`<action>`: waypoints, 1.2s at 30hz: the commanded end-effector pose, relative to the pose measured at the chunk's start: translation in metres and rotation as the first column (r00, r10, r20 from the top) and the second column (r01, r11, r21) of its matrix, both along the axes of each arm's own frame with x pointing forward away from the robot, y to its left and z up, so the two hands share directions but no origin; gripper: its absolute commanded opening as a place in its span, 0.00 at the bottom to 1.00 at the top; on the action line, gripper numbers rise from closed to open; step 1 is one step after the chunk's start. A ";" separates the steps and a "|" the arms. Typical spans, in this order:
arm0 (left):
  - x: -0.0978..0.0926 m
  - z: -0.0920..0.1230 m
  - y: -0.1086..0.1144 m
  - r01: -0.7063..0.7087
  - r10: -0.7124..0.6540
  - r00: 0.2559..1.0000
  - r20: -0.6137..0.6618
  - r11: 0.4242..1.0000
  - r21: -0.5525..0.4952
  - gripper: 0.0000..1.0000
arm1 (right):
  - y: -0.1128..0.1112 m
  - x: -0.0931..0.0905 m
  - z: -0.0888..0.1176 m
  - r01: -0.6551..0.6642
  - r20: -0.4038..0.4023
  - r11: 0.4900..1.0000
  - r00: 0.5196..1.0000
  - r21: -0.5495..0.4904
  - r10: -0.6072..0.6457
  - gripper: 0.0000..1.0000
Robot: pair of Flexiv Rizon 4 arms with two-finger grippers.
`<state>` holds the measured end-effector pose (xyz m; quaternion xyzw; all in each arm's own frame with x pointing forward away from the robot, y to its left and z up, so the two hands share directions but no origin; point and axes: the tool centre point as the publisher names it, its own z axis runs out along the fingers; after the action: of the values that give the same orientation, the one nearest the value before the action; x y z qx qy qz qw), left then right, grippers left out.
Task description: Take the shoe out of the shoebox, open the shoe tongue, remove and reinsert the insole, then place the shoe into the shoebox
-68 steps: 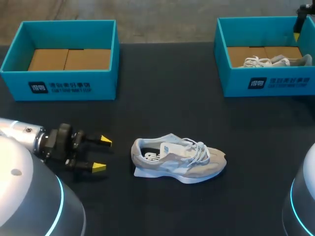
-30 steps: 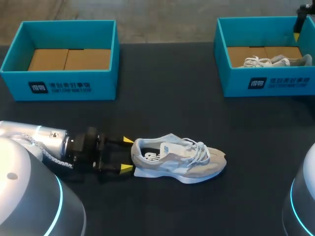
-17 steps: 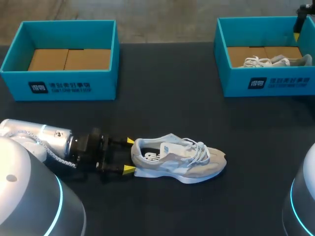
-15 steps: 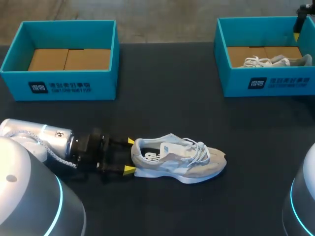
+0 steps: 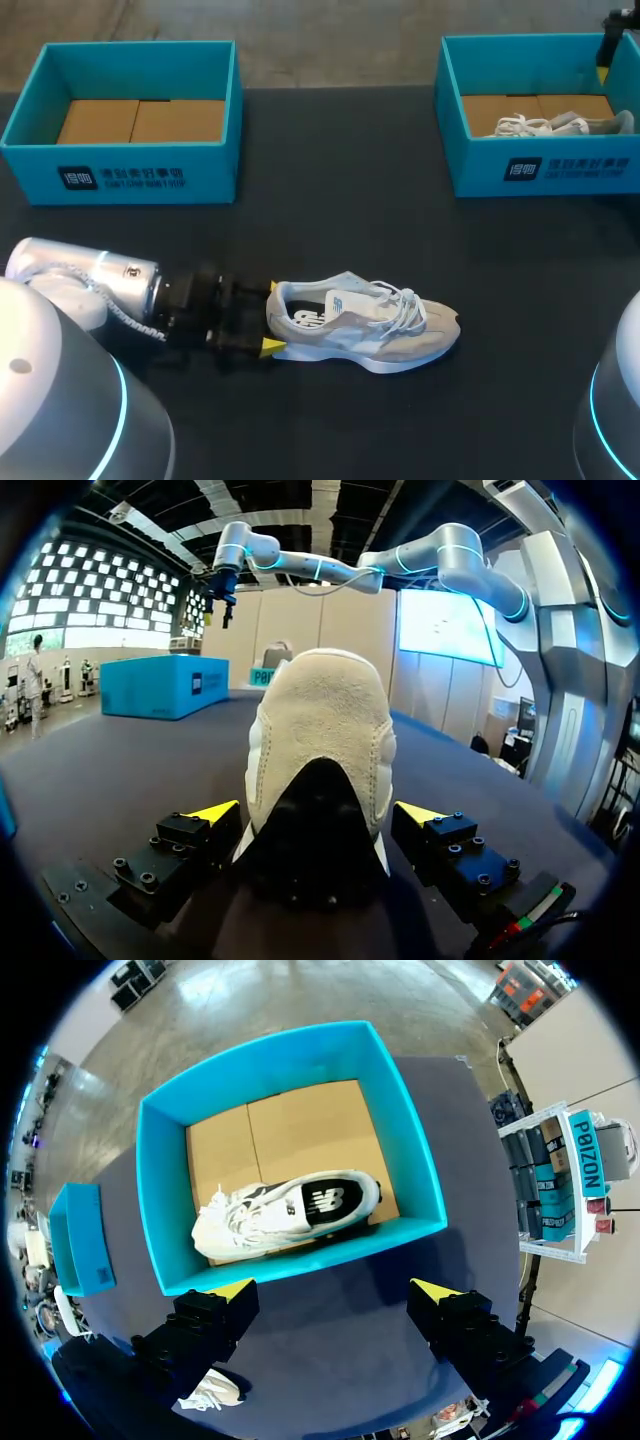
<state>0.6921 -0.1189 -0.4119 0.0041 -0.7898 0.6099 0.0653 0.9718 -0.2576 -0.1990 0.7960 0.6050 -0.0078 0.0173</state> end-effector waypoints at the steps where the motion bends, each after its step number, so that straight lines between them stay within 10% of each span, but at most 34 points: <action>1: 0.001 -0.005 -0.007 0.004 -0.004 1.000 -0.002 1.000 -0.004 1.00 | 0.000 -0.001 0.000 0.000 0.003 1.000 1.000 0.000 0.000 1.00; 36: -0.007 -0.009 -0.041 0.032 -0.033 0.999 -0.035 0.999 -0.030 1.00 | 0.000 -0.001 0.000 0.000 0.003 1.000 1.000 0.000 0.000 1.00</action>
<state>0.6861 -0.1573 -0.4178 0.0004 -0.7798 0.6195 0.0904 0.9718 -0.2576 -0.1990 0.7960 0.6050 -0.0078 0.0173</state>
